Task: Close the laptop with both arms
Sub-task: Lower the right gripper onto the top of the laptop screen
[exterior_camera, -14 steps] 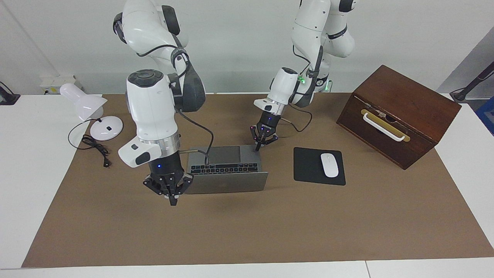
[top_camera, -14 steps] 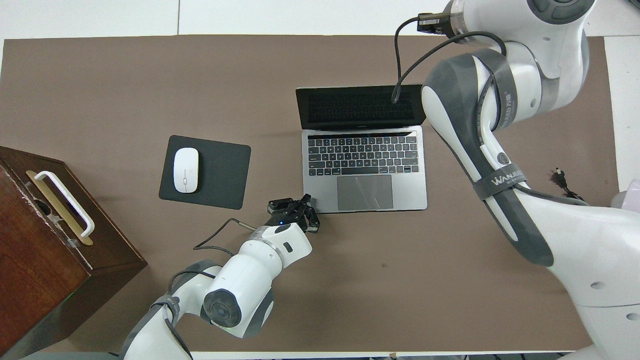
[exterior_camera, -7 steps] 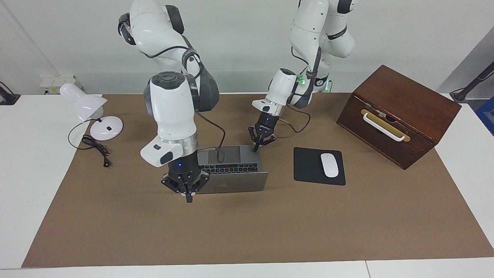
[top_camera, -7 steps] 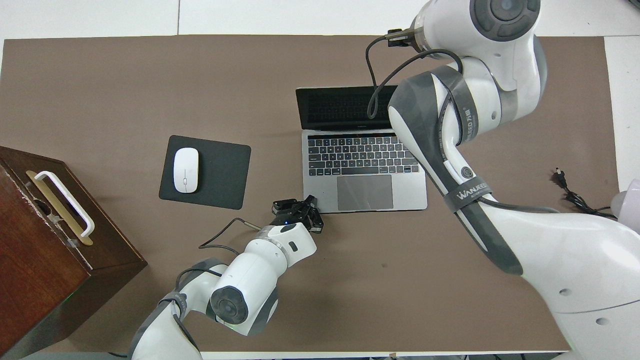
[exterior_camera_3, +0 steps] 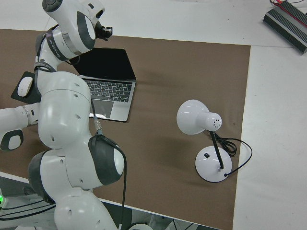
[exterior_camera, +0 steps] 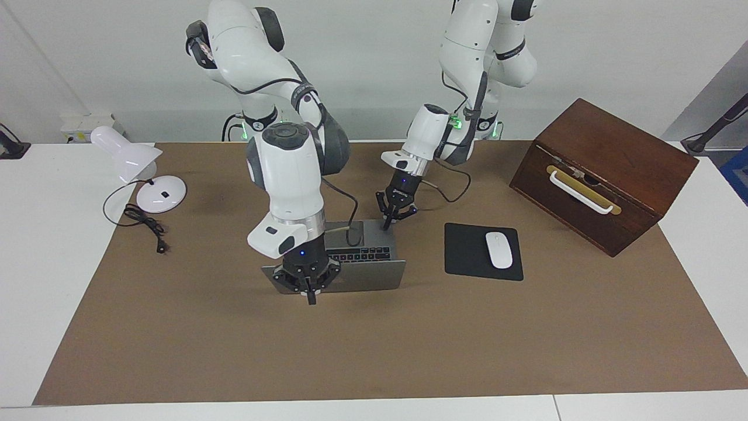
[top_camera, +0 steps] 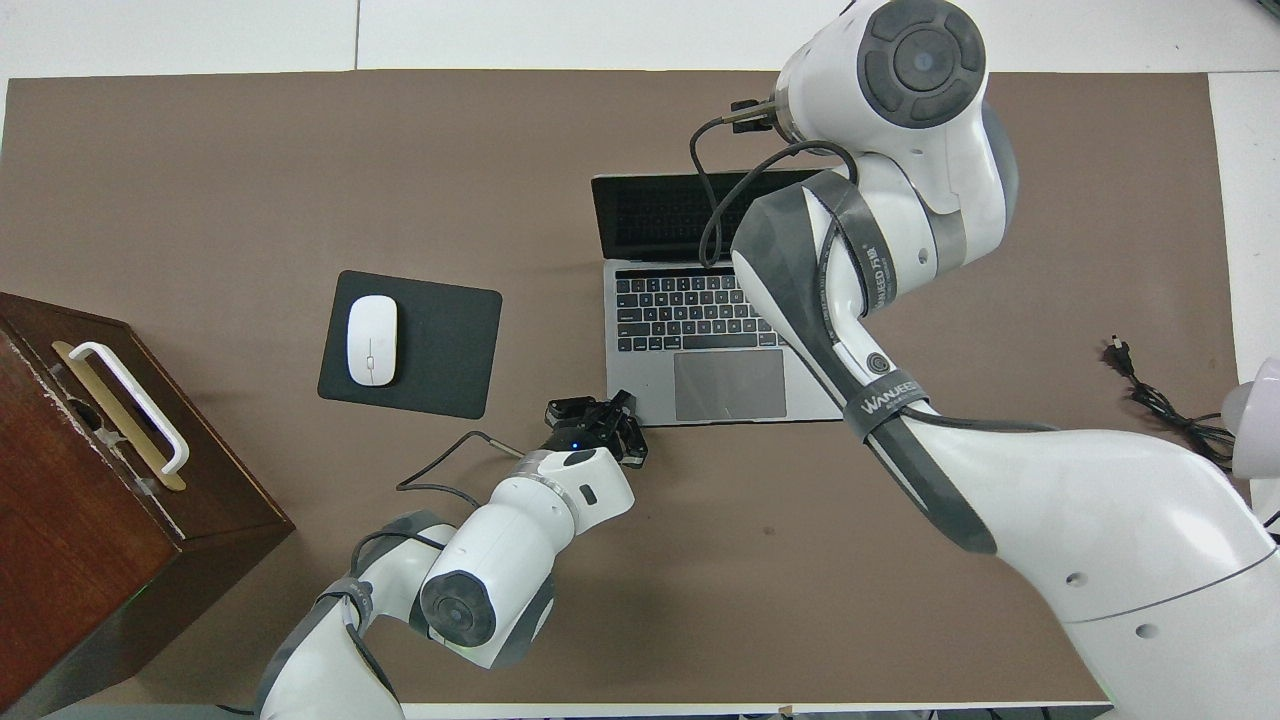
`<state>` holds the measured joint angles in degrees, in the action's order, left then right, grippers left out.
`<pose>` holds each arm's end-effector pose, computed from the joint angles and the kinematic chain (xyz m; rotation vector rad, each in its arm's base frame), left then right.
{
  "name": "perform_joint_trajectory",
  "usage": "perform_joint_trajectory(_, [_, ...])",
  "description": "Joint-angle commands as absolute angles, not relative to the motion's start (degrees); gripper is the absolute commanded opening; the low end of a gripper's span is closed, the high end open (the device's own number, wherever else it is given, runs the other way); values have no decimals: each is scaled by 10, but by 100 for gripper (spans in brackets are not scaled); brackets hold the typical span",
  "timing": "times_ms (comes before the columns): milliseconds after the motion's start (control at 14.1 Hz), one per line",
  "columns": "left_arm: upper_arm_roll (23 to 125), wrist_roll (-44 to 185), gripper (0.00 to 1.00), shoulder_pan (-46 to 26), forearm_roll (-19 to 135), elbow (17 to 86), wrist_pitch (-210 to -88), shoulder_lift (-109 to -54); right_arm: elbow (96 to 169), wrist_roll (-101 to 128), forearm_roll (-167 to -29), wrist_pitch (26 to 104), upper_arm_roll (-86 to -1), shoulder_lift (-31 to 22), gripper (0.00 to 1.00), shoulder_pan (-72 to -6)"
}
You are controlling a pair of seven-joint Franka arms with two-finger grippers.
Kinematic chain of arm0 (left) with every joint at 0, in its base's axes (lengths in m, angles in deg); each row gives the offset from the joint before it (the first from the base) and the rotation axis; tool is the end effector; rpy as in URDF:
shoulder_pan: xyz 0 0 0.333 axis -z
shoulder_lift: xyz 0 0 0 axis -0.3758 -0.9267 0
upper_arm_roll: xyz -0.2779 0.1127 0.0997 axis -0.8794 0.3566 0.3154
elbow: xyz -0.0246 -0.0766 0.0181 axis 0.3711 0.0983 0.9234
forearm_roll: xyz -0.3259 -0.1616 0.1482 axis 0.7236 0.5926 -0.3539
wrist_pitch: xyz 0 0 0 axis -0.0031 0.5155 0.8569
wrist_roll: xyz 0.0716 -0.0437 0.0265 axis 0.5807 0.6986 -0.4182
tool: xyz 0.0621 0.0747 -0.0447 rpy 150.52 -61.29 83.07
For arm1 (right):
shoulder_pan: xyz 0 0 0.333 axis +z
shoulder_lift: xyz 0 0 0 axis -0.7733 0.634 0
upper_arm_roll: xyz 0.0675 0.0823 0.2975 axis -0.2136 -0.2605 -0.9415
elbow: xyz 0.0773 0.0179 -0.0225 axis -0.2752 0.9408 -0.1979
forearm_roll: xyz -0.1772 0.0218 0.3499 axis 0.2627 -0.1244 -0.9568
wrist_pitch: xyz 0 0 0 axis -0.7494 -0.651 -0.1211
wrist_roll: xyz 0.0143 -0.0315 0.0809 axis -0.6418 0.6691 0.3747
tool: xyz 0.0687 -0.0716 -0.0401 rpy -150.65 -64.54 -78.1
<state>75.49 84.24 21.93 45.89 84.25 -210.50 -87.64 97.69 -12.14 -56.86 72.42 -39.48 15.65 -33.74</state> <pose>0.3870 -0.3512 0.2673 2.6053 -0.6867 0.9316 0.7213 0.2472 0.4595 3.0675 0.1648 0.5950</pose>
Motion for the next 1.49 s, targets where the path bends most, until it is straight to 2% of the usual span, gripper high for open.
perform_joint_trajectory(0, [758, 846, 0, 219, 442, 833, -2113, -909, 1003, -128, -560, 727, -401, 144, 0, -340])
perform_joint_trajectory(213, [758, 846, 0, 204, 414, 834, -2113, -913, 1022, -127, -595, 707, -412, 137, 0, -349])
perform_joint_trajectory(639, [758, 846, 0, 202, 406, 834, -2113, -918, 1020, -129, -684, 587, -412, 126, 0, -361])
perform_joint_trajectory(851, [758, 846, 0, 202, 405, 834, -2113, -919, 1022, -133, -717, 553, -412, 121, 0, -375])
perform_joint_trajectory(1419, [758, 846, 0, 201, 404, 834, -2113, -919, 1097, -155, -739, 555, -412, 106, 0, -382])
